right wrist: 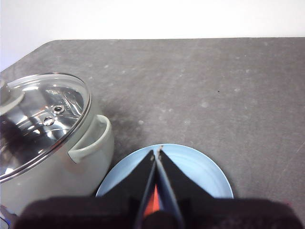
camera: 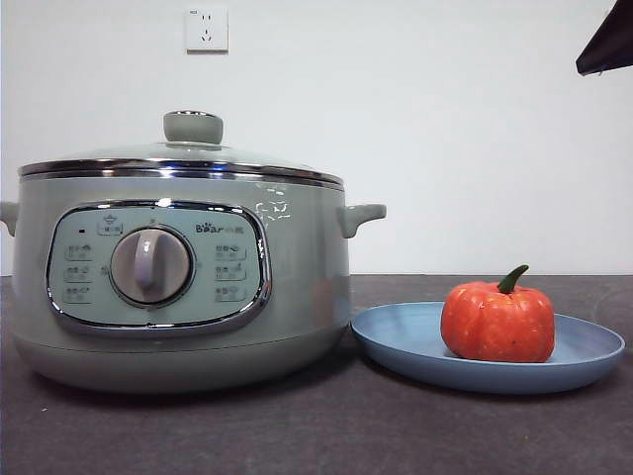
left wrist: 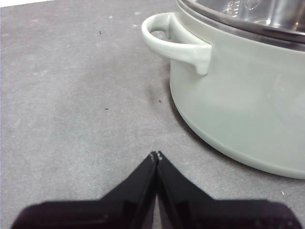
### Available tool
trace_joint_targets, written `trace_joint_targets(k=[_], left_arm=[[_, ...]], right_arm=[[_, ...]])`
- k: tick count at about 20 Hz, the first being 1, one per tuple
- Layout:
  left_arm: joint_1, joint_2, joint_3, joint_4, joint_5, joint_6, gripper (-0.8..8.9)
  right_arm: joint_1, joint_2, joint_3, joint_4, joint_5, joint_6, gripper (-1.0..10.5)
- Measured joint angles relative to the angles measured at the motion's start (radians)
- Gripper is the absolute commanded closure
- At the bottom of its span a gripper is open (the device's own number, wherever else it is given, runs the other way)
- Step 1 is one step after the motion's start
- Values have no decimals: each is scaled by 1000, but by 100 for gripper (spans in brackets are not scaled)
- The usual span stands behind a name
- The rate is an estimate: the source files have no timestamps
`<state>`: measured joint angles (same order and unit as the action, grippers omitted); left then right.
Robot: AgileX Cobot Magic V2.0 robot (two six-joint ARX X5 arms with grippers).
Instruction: Take the pumpkin out from the steamer,put the pumpkin in the blue plate,close the lid
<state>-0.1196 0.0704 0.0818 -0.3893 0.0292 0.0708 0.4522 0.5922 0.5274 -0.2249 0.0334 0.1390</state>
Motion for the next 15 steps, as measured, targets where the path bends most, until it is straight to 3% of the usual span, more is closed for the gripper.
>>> trace_joint_targets(k=[11, 15], left_arm=[[0, 0, 0, 0, 0, 0, 817], [0, 0, 0, 0, 0, 0, 817]], right_arm=[[0, -19, 0, -17, 0, 0, 946], [-74, -187, 0, -130, 3, -117, 946]])
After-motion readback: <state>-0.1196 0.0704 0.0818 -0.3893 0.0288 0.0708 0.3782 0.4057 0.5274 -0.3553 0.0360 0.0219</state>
